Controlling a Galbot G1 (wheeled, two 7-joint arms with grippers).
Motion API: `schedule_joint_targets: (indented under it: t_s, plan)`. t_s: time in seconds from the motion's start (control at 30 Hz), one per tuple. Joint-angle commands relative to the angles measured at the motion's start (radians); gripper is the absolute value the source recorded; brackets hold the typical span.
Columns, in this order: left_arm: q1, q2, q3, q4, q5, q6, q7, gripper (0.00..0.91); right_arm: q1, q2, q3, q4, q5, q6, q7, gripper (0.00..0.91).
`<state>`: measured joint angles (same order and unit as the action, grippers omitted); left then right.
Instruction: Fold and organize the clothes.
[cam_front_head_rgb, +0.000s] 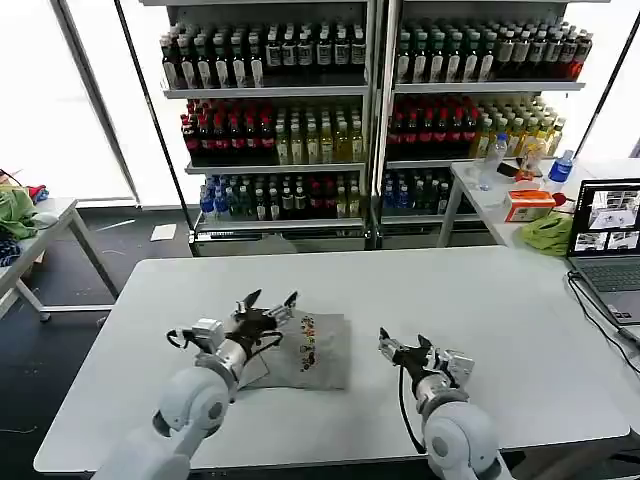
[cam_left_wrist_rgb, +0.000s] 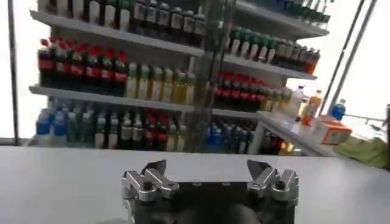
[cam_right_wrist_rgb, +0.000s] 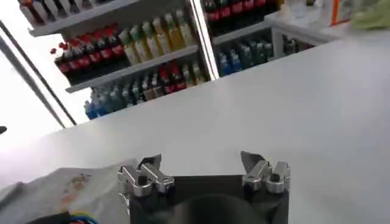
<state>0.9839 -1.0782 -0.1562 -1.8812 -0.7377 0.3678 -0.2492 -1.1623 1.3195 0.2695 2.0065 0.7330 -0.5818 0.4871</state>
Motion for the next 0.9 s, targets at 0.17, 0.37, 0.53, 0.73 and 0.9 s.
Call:
schedule_joint_targets:
  t_s: [0.17, 0.37, 0.53, 0.73, 0.9]
  plan:
    - [0.101, 0.138, -0.224, -0.045, 0.025, 0.02, -0.055, 0.907, 0.244, 0.048, -0.207, -0.212, 0.111, 0.0, 0.019, 0.907]
    - [0.135, 0.134, -0.253, -0.059, 0.027, 0.032, -0.056, 0.907, 0.288, 0.071, -0.247, -0.273, 0.128, 0.0, 0.048, 0.907]
    - [0.142, 0.134, -0.258, -0.056, 0.027, 0.037, -0.058, 0.907, 0.301, 0.051, -0.267, -0.284, 0.194, -0.001, 0.073, 0.856]
    - [0.143, 0.129, -0.256, -0.045, 0.026, 0.037, -0.059, 0.907, 0.294, 0.027, -0.266, -0.274, 0.203, -0.001, 0.08, 0.846]
    - [0.141, 0.123, -0.253, -0.042, 0.024, 0.037, -0.061, 0.907, 0.272, 0.027, -0.269, -0.263, 0.2, -0.001, 0.083, 0.826]
